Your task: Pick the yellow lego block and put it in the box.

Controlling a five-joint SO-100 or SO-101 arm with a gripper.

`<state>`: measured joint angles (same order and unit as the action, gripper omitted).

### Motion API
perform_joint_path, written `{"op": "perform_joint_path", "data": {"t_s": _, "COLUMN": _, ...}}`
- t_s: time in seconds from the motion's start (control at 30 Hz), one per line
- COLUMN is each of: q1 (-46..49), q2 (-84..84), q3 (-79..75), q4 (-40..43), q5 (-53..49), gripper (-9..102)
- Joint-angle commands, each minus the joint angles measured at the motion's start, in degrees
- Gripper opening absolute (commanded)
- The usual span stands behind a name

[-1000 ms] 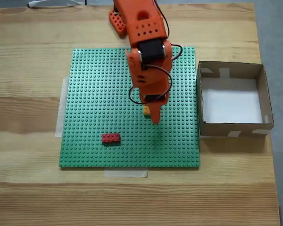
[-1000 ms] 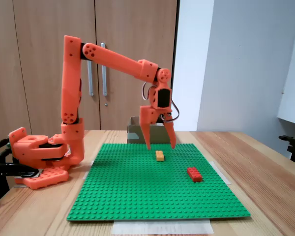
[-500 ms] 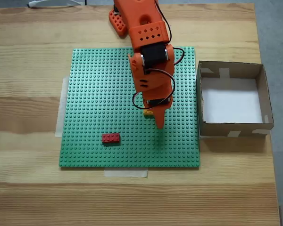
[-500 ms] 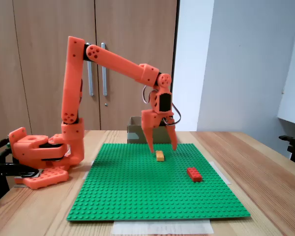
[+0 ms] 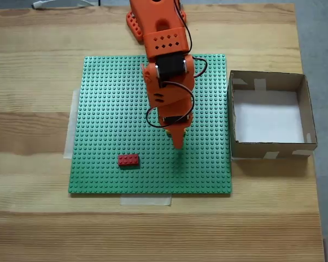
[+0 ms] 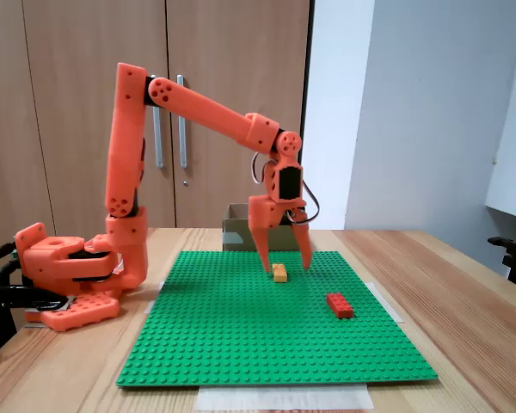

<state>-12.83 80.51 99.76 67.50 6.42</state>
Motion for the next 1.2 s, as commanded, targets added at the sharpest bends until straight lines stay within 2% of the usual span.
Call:
{"op": "perform_joint_path", "data": {"t_s": 0.0, "q1": -0.18, "q2": 0.97, "q3": 0.09, "q4": -0.53, "q5": -0.35, "gripper": 30}}
{"op": "perform_joint_path", "data": {"t_s": 0.57, "q1": -0.35, "q2": 1.05, "q3": 1.32, "q4": -3.08, "q5": -1.05, "gripper": 18}}
{"op": "perform_joint_path", "data": {"t_s": 1.17, "q1": -1.41, "q2": 3.78, "q3": 2.20, "q4": -3.96, "q5": -2.02, "gripper": 0}}
